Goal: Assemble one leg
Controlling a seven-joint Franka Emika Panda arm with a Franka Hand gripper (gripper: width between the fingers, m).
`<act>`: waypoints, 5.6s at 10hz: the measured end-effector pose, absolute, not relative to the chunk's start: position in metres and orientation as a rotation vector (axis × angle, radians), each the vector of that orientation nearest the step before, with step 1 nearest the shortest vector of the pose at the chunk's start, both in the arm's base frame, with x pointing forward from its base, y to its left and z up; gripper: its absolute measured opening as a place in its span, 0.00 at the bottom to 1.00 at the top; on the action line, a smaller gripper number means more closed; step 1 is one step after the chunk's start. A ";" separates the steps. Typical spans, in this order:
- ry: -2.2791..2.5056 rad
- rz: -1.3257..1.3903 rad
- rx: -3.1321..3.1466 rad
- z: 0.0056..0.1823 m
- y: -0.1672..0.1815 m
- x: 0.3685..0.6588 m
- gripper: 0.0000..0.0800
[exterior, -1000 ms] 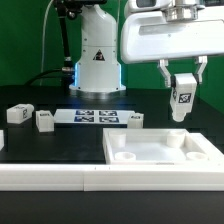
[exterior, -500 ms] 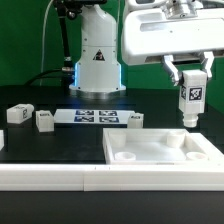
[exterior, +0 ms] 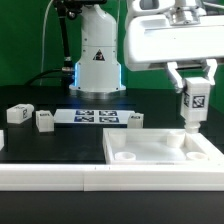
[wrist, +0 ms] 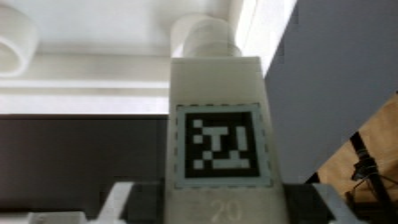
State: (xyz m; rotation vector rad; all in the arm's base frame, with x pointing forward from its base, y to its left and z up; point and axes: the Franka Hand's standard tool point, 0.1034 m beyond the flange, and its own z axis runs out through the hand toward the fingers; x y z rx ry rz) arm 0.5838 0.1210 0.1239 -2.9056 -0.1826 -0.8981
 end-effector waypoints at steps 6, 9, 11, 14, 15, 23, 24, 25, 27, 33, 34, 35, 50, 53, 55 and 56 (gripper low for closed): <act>-0.182 -0.889 -2.918 0.107 0.115 0.603 0.37; -0.197 -0.912 -2.913 0.099 0.116 0.609 0.37; -0.205 -0.905 -2.917 0.093 0.116 0.610 0.37; -0.206 -0.905 -2.916 0.085 0.117 0.610 0.37; -0.207 -0.929 -2.909 0.084 0.118 0.609 0.37; -0.210 -0.894 -2.919 0.082 0.118 0.609 0.80; -0.210 -0.894 -2.919 0.082 0.118 0.609 0.81; -0.210 -0.894 -2.919 0.082 0.118 0.609 0.81; -0.211 -0.887 -2.921 0.086 0.118 0.608 0.81; -0.222 -0.761 -2.949 0.096 0.121 0.607 0.81; -0.220 -0.632 -2.974 0.094 0.123 0.609 0.81; -0.211 -0.585 -2.980 0.096 0.123 0.615 0.81; -0.162 -0.097 -3.030 0.086 0.121 0.605 0.38; 0.058 -0.085 -3.029 0.086 0.121 0.605 0.38; 0.387 -0.085 -2.997 0.086 0.122 0.606 0.38; 0.547 -0.083 -2.960 0.086 0.122 0.607 0.38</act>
Offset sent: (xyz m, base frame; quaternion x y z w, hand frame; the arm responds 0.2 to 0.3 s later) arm 0.0159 -0.0011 -0.0014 -0.0168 0.0081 -0.0072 0.9998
